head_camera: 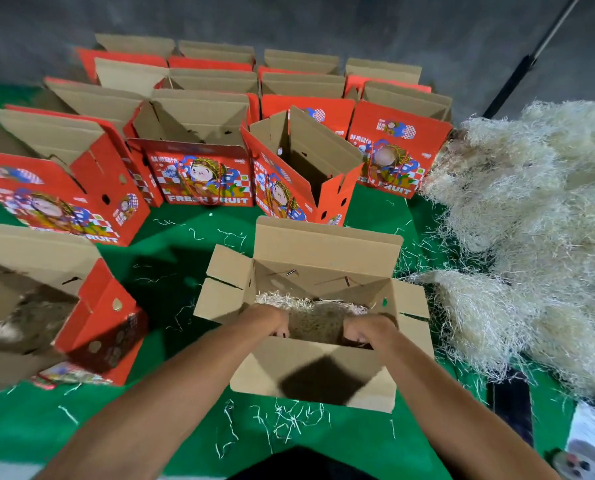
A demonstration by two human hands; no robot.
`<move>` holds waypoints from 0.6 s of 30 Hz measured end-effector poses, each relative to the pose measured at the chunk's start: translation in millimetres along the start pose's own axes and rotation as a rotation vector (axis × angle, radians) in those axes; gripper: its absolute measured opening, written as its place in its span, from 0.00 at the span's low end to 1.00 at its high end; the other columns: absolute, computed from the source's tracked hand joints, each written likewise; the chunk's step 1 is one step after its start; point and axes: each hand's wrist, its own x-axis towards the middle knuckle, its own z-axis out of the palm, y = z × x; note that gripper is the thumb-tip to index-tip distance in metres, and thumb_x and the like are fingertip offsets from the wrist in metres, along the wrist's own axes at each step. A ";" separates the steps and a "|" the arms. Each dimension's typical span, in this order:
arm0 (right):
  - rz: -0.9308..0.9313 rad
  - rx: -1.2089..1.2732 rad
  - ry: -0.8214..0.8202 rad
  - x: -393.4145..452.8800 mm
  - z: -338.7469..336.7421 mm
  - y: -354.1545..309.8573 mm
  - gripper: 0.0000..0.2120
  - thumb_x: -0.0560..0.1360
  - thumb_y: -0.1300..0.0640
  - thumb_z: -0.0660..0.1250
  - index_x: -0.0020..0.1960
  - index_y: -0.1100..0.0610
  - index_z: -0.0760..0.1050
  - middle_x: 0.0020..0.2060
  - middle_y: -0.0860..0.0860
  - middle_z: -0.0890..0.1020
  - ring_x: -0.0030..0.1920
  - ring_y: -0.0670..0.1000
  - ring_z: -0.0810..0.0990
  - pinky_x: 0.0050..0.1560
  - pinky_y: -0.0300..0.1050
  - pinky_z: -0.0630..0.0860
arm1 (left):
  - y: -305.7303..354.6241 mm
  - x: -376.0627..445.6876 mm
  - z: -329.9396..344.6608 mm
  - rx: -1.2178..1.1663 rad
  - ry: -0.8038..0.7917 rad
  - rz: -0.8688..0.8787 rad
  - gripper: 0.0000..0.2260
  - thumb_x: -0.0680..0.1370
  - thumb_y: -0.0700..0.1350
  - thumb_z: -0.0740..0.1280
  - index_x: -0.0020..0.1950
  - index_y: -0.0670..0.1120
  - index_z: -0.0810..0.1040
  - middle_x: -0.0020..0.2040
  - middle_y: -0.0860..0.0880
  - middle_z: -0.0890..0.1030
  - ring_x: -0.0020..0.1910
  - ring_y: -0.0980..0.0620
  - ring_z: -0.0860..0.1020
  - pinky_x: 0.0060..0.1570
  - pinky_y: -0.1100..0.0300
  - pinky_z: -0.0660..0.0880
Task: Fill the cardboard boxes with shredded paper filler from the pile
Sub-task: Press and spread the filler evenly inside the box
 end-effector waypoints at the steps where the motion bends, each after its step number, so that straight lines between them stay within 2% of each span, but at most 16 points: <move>1: -0.036 0.043 0.042 -1.6 -1.7 0.4 0.18 0.79 0.57 0.63 0.67 0.60 0.75 0.64 0.58 0.78 0.64 0.58 0.77 0.53 0.44 0.73 | -1.4 -4.4 0.9 -0.067 0.074 0.014 0.15 0.81 0.43 0.63 0.67 0.42 0.76 0.64 0.43 0.79 0.61 0.43 0.78 0.53 0.55 0.74; 3: -0.108 0.133 0.125 -4.3 -12.5 0.7 0.15 0.78 0.56 0.63 0.63 0.59 0.77 0.60 0.58 0.80 0.60 0.59 0.79 0.50 0.43 0.72 | 0.7 -15.5 -4.9 -0.134 0.273 0.080 0.08 0.79 0.45 0.64 0.55 0.45 0.80 0.49 0.44 0.81 0.48 0.44 0.80 0.43 0.58 0.72; 4: -0.127 0.181 0.196 -6.9 -19.2 1.5 0.13 0.77 0.57 0.63 0.60 0.58 0.79 0.57 0.57 0.82 0.57 0.58 0.80 0.48 0.43 0.72 | 2.8 -21.6 -9.2 -0.145 0.352 0.112 0.05 0.78 0.46 0.64 0.48 0.47 0.78 0.44 0.46 0.80 0.43 0.45 0.79 0.39 0.59 0.70; 5: -0.159 0.218 0.280 -10.6 -27.6 2.4 0.11 0.77 0.57 0.63 0.56 0.57 0.80 0.53 0.56 0.83 0.52 0.57 0.81 0.46 0.42 0.72 | 6.4 -27.9 -14.2 -0.166 0.416 0.139 0.07 0.78 0.48 0.64 0.43 0.48 0.76 0.40 0.48 0.79 0.40 0.46 0.78 0.36 0.59 0.69; 7: -0.223 0.332 0.452 -22.6 -38.4 9.9 0.08 0.78 0.56 0.64 0.52 0.53 0.82 0.45 0.52 0.84 0.40 0.52 0.80 0.37 0.39 0.73 | 19.9 -44.3 -20.8 -0.230 0.496 0.219 0.12 0.79 0.50 0.63 0.38 0.47 0.72 0.37 0.50 0.77 0.38 0.47 0.77 0.31 0.59 0.65; 9: -0.237 0.387 0.694 -34.2 -42.4 24.4 0.06 0.79 0.54 0.65 0.48 0.49 0.82 0.38 0.47 0.83 0.33 0.46 0.79 0.28 0.33 0.69 | 37.0 -61.3 -21.8 -0.304 0.537 0.312 0.13 0.80 0.51 0.63 0.38 0.46 0.73 0.37 0.49 0.79 0.37 0.47 0.77 0.29 0.60 0.63; 10: -0.237 0.385 0.837 -40.6 -42.7 32.5 0.06 0.78 0.53 0.66 0.46 0.48 0.81 0.38 0.47 0.83 0.33 0.47 0.80 0.28 0.36 0.72 | 45.5 -69.6 -19.5 -0.338 0.547 0.355 0.13 0.80 0.52 0.62 0.40 0.45 0.74 0.38 0.48 0.80 0.36 0.47 0.77 0.29 0.60 0.64; 12: -0.196 0.388 1.083 -47.3 -39.8 53.1 0.05 0.77 0.50 0.68 0.49 0.50 0.80 0.43 0.51 0.84 0.44 0.55 0.83 0.41 0.46 0.79 | 63.5 -83.9 -11.2 -0.360 0.536 0.422 0.14 0.79 0.56 0.63 0.44 0.46 0.76 0.40 0.47 0.82 0.36 0.47 0.79 0.32 0.59 0.68; 13: -0.143 0.376 1.131 -48.9 -37.5 64.6 0.14 0.76 0.46 0.69 0.56 0.53 0.78 0.50 0.54 0.83 0.52 0.58 0.81 0.51 0.53 0.80 | 72.4 -88.6 -5.1 -0.339 0.522 0.447 0.15 0.77 0.59 0.64 0.46 0.48 0.77 0.43 0.48 0.83 0.38 0.49 0.79 0.34 0.60 0.69; 14: -0.070 0.377 1.094 -49.2 -34.3 76.8 0.26 0.74 0.40 0.70 0.64 0.56 0.74 0.58 0.56 0.80 0.60 0.60 0.78 0.60 0.58 0.76 | 80.9 -93.9 1.7 -0.295 0.507 0.457 0.17 0.75 0.64 0.65 0.51 0.51 0.77 0.48 0.50 0.83 0.41 0.50 0.80 0.37 0.61 0.70; 16: 0.020 0.568 0.834 -46.3 -23.7 95.8 0.46 0.70 0.29 0.68 0.74 0.60 0.60 0.65 0.59 0.74 0.67 0.62 0.73 0.66 0.62 0.70 | 96.4 -98.9 17.5 -0.170 0.494 0.420 0.31 0.71 0.72 0.65 0.64 0.52 0.74 0.60 0.48 0.80 0.51 0.48 0.79 0.48 0.56 0.71; 17: -0.011 0.741 0.672 -46.0 -16.3 100.3 0.51 0.66 0.27 0.68 0.74 0.59 0.58 0.62 0.59 0.74 0.64 0.62 0.75 0.65 0.62 0.72 | 103.2 -99.3 26.9 -0.115 0.492 0.382 0.37 0.69 0.75 0.64 0.68 0.51 0.71 0.64 0.46 0.78 0.56 0.46 0.78 0.55 0.51 0.72; 18: -0.061 0.928 0.527 -45.2 -8.1 102.8 0.51 0.62 0.26 0.68 0.72 0.59 0.60 0.58 0.58 0.77 0.59 0.60 0.78 0.62 0.61 0.75 | 109.1 -98.9 36.0 -0.076 0.494 0.343 0.41 0.68 0.76 0.63 0.72 0.51 0.69 0.68 0.44 0.75 0.62 0.44 0.76 0.62 0.45 0.70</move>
